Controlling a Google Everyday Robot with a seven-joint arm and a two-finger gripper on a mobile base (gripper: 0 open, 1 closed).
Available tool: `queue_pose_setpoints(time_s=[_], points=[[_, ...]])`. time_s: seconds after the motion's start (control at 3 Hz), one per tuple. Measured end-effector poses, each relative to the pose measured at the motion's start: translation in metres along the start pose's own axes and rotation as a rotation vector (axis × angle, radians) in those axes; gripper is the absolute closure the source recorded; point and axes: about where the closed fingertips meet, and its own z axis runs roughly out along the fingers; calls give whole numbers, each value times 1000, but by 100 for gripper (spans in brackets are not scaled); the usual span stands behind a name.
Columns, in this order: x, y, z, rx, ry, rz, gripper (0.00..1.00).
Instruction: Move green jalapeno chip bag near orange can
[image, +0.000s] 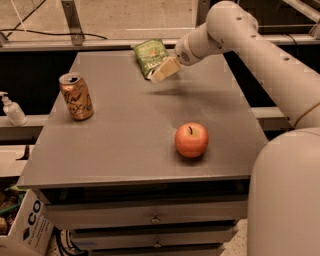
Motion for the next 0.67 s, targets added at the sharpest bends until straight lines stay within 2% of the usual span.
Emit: queue_pose_setpoints(time_s=[0.67], points=[[-1, -31, 42, 44, 8, 40, 0]])
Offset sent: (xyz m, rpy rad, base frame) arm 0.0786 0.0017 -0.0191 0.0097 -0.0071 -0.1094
